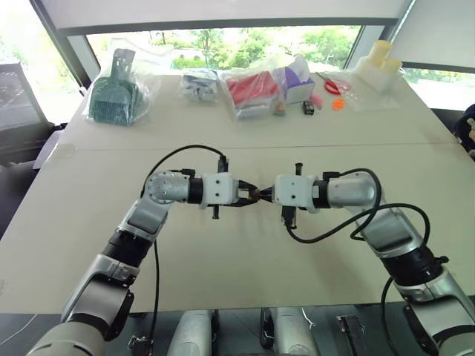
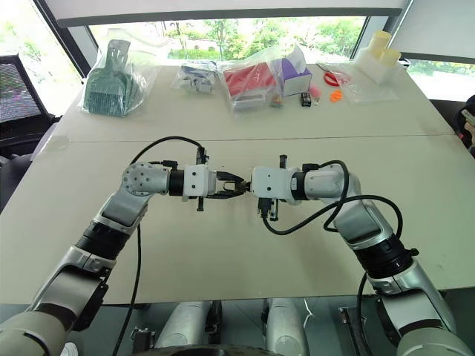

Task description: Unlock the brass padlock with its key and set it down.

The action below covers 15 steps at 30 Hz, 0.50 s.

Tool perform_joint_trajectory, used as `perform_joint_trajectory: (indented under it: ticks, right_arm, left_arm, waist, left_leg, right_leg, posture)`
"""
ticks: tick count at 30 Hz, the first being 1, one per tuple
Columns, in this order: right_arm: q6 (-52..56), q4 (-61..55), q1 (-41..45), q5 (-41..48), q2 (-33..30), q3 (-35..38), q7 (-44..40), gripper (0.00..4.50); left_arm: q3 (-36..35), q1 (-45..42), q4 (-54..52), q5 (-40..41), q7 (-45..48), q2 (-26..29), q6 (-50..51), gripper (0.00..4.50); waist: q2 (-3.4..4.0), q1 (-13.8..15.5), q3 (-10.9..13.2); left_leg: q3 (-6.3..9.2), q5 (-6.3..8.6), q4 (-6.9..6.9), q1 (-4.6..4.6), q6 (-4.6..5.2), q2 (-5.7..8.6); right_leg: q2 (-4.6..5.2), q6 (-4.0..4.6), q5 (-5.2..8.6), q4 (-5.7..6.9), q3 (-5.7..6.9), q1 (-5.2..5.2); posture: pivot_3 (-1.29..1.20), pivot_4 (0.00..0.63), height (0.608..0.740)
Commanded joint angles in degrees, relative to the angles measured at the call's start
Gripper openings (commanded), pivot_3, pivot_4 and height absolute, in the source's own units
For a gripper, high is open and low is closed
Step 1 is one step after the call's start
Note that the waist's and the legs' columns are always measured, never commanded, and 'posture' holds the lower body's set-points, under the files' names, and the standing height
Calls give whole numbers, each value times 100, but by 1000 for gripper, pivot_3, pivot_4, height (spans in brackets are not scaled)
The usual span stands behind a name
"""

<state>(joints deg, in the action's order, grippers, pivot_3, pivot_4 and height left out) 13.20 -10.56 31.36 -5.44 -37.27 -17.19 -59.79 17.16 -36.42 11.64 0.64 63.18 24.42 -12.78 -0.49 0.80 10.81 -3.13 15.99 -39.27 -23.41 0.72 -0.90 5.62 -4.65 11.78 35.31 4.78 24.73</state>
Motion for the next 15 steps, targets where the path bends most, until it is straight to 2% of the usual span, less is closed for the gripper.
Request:
perform_joint_trajectory:
  ticks: [1, 7, 11, 14, 15]
  right_arm:
    - [-820, -57, 148, -251, 35, -8, 350, 51]
    - [-3577, 583, -114, -1678, -252, -10, 2026, 51]
    - [-4747, 922, -234, -2083, -349, 85, 2839, 51]
    - [-5167, 1172, -196, -2097, -336, 151, 3162, 920]
    - [-5267, 1259, -151, -2196, -340, 168, 3292, 1447]
  left_arm:
    - [-122, 50, -198, 437, 70, -73, 595, 742]
    - [-408, 116, -827, 1701, 668, 153, 2733, 742]
    - [-473, 18, -961, 2017, 913, 299, 3298, 742]
    - [-485, -48, -975, 2091, 1002, 343, 3445, 742]
    - [-492, -89, -950, 2094, 1042, 354, 3458, 742]
  waist:
    - [0, -4, 0]
    - [0, -11, 0]
    - [0, -14, 0]
    - [0, -20, 0]
    - [0, -19, 0]
  left_leg:
    - [0, 0, 0, 0, 0, 0]
    - [-1, -1, 1, 0, -1, 0]
    - [-2, -3, 0, 0, -6, 1]
    - [-2, -4, 0, 1, -7, 0]
    - [-2, -4, 0, 1, -7, 0]
  right_leg:
    - [0, 0, 0, 0, 0, 0]
    - [-1, -3, 2, 2, 0, 2]
    - [-1, -4, 2, 2, -2, 1]
    - [-1, -3, 2, 3, -2, 1]
    - [-1, -3, 2, 3, -2, 1]
  posture:
    - [0, 150, 740]
    - [0, 150, 740]
    - [0, 150, 740]
    - [0, 150, 740]
    - [0, 150, 740]
